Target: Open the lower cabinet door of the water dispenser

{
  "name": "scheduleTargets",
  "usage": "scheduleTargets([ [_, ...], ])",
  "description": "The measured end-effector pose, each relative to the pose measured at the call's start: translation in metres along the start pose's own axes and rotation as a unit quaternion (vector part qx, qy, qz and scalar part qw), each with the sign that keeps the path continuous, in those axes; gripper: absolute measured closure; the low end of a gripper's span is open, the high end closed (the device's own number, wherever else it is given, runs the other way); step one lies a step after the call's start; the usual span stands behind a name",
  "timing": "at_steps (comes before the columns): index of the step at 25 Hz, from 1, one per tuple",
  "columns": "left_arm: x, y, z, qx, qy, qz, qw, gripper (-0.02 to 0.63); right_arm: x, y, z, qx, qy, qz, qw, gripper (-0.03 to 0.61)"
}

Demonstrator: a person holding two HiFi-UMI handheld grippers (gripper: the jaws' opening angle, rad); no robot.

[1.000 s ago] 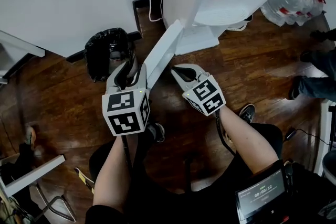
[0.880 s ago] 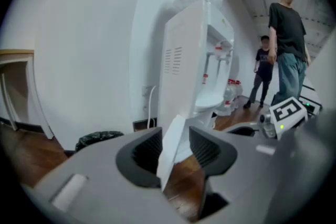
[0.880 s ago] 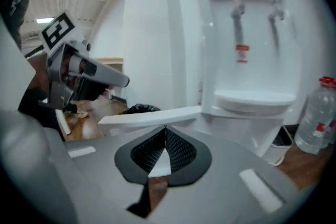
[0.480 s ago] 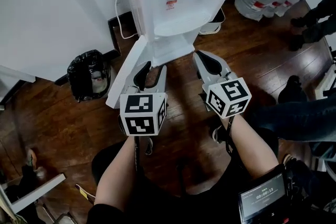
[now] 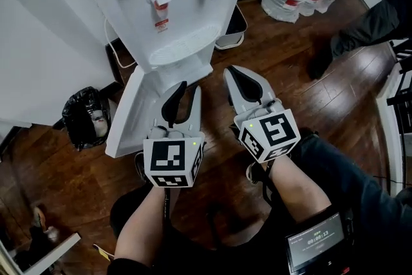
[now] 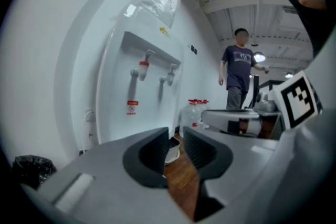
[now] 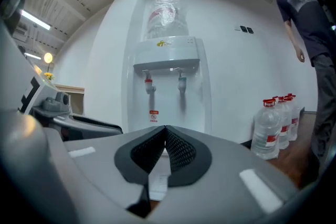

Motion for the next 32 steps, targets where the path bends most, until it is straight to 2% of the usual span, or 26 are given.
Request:
scheduleTargets([
  [6, 0.014, 0.006, -0.006, 0.005, -0.01, -0.02, 0.9997, 0.506, 0.014, -0.009, 0.007, 0.009, 0.008, -0.014, 1.0, 0.574],
  [10, 0.03, 0.01, -0.006, 0.008, 0.015, -0.04, 0.999, 0.508, 0.019, -0.014, 0.016, 0.015, 0.001, -0.02, 1.0, 0.574],
  [13, 0.038, 0.009, -0.003, 0.001, 0.019, -0.053, 0.9984, 0.508, 0.01, -0.015, 0.015, 0.005, -0.006, -0.003, 1.0, 0.574],
  [16, 0.035, 0.007, 0.002, 0.008, 0.007, -0.051, 0.9986, 0.508, 0.0, -0.015, 0.011, -0.008, -0.021, 0.014, 1.0, 0.574],
  [20, 0.027, 0.008, 0.004, 0.008, -0.008, -0.046, 0.9989, 0.508, 0.004, -0.012, 0.012, -0.009, -0.022, 0.01, 1.0, 0.574],
  [32, 0.03, 0.009, -0.002, 0.004, -0.002, -0.047, 0.9989, 0.508, 0.011, -0.014, 0.011, -0.009, -0.023, 0.001, 1.0, 0.574],
])
Point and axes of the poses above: the fingertips, and each gripper's own axes: y forward along the fingers, x to its right, z out of its top, the point moved 2 cm from there along -y, backward along the fingers, and after that the axes turned 14 degrees about -y, right-handed, at the moved point
